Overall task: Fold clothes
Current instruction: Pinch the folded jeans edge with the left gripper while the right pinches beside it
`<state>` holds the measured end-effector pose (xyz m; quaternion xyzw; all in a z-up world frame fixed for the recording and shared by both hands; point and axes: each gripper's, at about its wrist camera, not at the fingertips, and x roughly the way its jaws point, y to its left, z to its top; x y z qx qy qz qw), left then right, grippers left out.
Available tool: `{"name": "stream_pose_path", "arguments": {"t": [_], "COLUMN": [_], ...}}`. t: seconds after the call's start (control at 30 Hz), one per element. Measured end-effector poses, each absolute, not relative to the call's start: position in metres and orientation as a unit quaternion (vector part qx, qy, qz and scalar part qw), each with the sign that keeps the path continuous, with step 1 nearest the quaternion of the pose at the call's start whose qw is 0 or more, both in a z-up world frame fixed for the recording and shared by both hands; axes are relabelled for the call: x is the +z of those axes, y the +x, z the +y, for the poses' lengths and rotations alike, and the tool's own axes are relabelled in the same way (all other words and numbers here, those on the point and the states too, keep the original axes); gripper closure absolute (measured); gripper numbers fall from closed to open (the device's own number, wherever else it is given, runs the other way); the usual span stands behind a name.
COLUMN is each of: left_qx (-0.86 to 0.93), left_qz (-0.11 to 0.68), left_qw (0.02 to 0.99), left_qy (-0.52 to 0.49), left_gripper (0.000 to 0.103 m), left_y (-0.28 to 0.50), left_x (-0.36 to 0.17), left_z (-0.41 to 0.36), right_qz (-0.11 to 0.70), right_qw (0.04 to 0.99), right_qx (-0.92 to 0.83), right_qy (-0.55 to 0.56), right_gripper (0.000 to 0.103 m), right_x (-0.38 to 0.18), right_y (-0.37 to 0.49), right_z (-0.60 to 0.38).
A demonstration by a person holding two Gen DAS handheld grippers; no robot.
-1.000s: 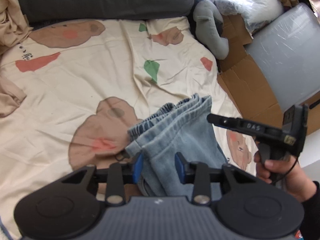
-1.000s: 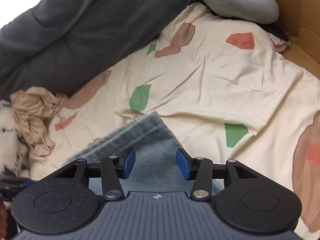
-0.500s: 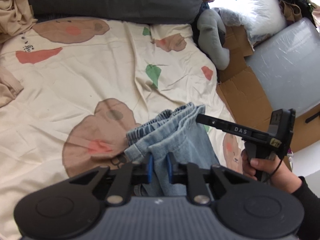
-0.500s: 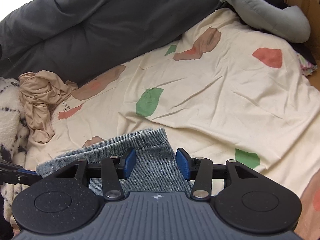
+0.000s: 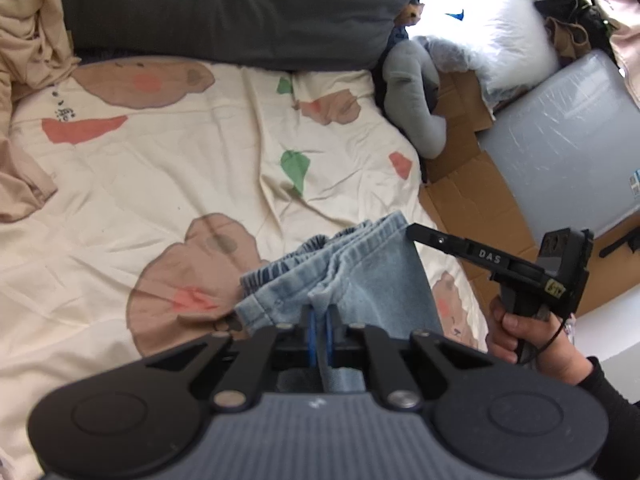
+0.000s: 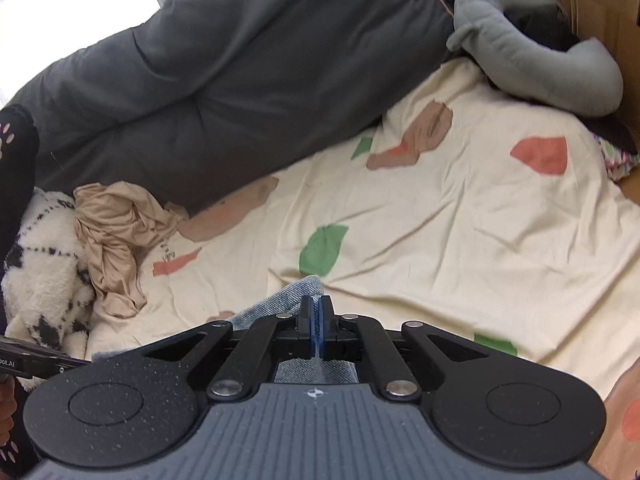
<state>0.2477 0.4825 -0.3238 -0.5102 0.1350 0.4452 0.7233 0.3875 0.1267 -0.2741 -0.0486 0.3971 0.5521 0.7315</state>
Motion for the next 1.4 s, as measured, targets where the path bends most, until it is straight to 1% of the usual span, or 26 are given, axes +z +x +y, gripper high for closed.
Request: {"name": "stream_pose_path", "arguments": {"t": [0.1, 0.2, 0.3, 0.33, 0.37, 0.4, 0.43, 0.47, 0.5, 0.57, 0.6, 0.73, 0.9, 0.97, 1.1, 1.17, 1.2, 1.27, 1.3, 1.33, 1.37, 1.4], "left_qx": [0.454, 0.464, 0.466, 0.465, 0.466, 0.468, 0.471, 0.471, 0.471, 0.462, 0.458, 0.441, 0.425, 0.419, 0.414, 0.411, 0.411, 0.411, 0.412, 0.412, 0.413, 0.414], "left_qz": [0.145, 0.167, 0.174, 0.179, 0.184, 0.187, 0.19, 0.19, 0.19, 0.179, 0.174, 0.144, 0.13, 0.125, 0.113, 0.103, 0.099, 0.093, 0.091, 0.09, 0.09, 0.09], "left_qw": [0.722, 0.709, 0.708, 0.708, 0.706, 0.705, 0.704, 0.702, 0.7, 0.7, 0.7, 0.702, 0.712, 0.712, 0.709, 0.705, 0.704, 0.701, 0.7, 0.699, 0.699, 0.7], "left_qy": [-0.501, -0.504, -0.501, -0.501, -0.5, -0.499, -0.497, -0.499, -0.502, -0.514, -0.519, -0.541, -0.543, -0.55, -0.56, -0.568, -0.571, -0.575, -0.576, -0.577, -0.577, -0.575], "left_gripper": [0.098, 0.097, 0.094, 0.087, 0.075, 0.068, 0.059, 0.053, 0.05, 0.043, 0.042, 0.043, 0.051, 0.057, 0.059, 0.062, 0.064, 0.07, 0.071, 0.073, 0.075, 0.076], "left_y": [0.248, 0.249, 0.249, 0.25, 0.25, 0.25, 0.249, 0.248, 0.248, 0.247, 0.246, 0.246, 0.245, 0.243, 0.239, 0.236, 0.235, 0.233, 0.232, 0.231, 0.231, 0.232], "left_x": [-0.325, -0.341, -0.346, -0.346, -0.346, -0.346, -0.346, -0.348, -0.35, -0.358, -0.361, -0.377, -0.381, -0.383, -0.387, -0.39, -0.39, -0.389, -0.388, -0.387, -0.385, -0.383], "left_z": [0.484, 0.489, 0.489, 0.489, 0.488, 0.488, 0.487, 0.487, 0.487, 0.49, 0.491, 0.494, 0.493, 0.494, 0.495, 0.496, 0.496, 0.496, 0.495, 0.495, 0.494, 0.493], "right_qz": [0.397, 0.412, 0.416, 0.415, 0.415, 0.416, 0.415, 0.412, 0.411, 0.421, 0.425, 0.443, 0.476, 0.491, 0.522, 0.534, 0.538, 0.532, 0.531, 0.529, 0.528, 0.525], "right_qw": [0.734, 0.733, 0.732, 0.732, 0.731, 0.73, 0.729, 0.728, 0.726, 0.719, 0.714, 0.698, 0.674, 0.661, 0.629, 0.608, 0.6, 0.6, 0.601, 0.601, 0.602, 0.603], "right_qx": [0.549, 0.538, 0.535, 0.537, 0.538, 0.539, 0.54, 0.544, 0.547, 0.549, 0.551, 0.559, 0.565, 0.567, 0.574, 0.583, 0.589, 0.595, 0.594, 0.595, 0.595, 0.596], "right_qy": [-0.046, -0.061, -0.069, -0.068, -0.067, -0.066, -0.065, -0.064, -0.064, -0.069, -0.073, -0.067, 0.001, 0.022, 0.055, 0.064, 0.063, 0.058, 0.062, 0.068, 0.075, 0.077], "right_gripper": [0.103, 0.103, 0.099, 0.098, 0.095, 0.08, 0.059, 0.054, 0.053, 0.052, 0.052, 0.051, 0.045, 0.045, 0.045, 0.045, 0.048, 0.053, 0.059, 0.08, 0.085, 0.085], "right_x": [-0.276, -0.29, -0.298, -0.298, -0.297, -0.297, -0.296, -0.296, -0.296, -0.298, -0.3, -0.311, -0.329, -0.338, -0.354, -0.359, -0.36, -0.357, -0.355, -0.352, -0.349, -0.346], "right_y": [0.39, 0.392, 0.391, 0.391, 0.392, 0.393, 0.395, 0.396, 0.397, 0.399, 0.4, 0.407, 0.425, 0.43, 0.434, 0.432, 0.431, 0.428, 0.43, 0.432, 0.434, 0.436], "right_z": [0.13, 0.138, 0.139, 0.138, 0.136, 0.135, 0.133, 0.131, 0.129, 0.13, 0.132, 0.142, 0.146, 0.147, 0.148, 0.15, 0.151, 0.15, 0.148, 0.144, 0.141, 0.138]}}
